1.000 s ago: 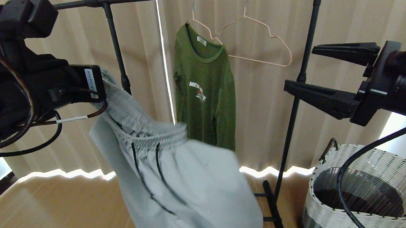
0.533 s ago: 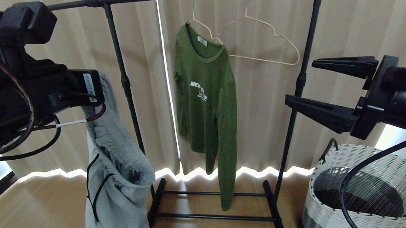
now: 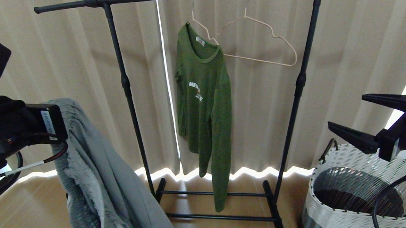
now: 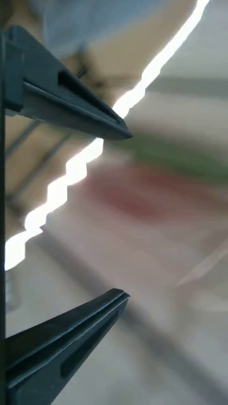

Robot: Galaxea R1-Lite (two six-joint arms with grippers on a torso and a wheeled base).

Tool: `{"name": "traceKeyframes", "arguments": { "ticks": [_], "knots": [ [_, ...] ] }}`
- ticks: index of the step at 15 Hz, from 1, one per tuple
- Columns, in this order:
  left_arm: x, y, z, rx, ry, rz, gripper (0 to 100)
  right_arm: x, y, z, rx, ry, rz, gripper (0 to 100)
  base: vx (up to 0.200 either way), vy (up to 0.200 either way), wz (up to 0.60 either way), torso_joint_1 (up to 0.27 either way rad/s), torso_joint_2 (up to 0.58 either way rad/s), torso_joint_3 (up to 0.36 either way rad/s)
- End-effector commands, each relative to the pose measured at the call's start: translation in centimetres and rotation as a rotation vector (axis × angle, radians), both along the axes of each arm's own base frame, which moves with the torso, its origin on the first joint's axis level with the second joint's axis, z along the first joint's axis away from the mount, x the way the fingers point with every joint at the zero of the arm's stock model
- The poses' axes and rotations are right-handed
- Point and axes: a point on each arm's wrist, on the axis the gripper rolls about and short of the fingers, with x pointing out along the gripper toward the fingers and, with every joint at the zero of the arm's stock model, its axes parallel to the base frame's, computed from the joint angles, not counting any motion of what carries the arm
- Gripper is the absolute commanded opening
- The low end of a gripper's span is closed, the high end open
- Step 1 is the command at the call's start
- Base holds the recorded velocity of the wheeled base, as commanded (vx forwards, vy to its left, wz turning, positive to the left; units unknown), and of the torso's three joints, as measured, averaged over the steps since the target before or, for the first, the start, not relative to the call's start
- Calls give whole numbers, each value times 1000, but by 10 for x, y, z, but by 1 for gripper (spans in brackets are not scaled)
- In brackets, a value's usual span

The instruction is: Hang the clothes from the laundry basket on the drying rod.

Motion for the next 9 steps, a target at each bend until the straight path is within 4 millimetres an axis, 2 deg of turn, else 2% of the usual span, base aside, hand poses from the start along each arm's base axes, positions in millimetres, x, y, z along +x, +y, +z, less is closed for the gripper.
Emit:
{"name": "traceKeyframes", "arguments": {
  "ticks": [1,4,9],
  "knots": [
    [-17,9,5,-31,-42,-57,0,-8,-9,-25,-20,27,-45,100,0,0,0,0,0,0],
    [-27,15,-2,-20,-35,-64,0,-12,-9,-40,-3,-57,-44,100,0,0,0,0,0,0],
    [-22,16,-6,-14,-14,-52,0,-7,-9,-50,18,-69,-51,100,0,0,0,0,0,0]
  ]
}}
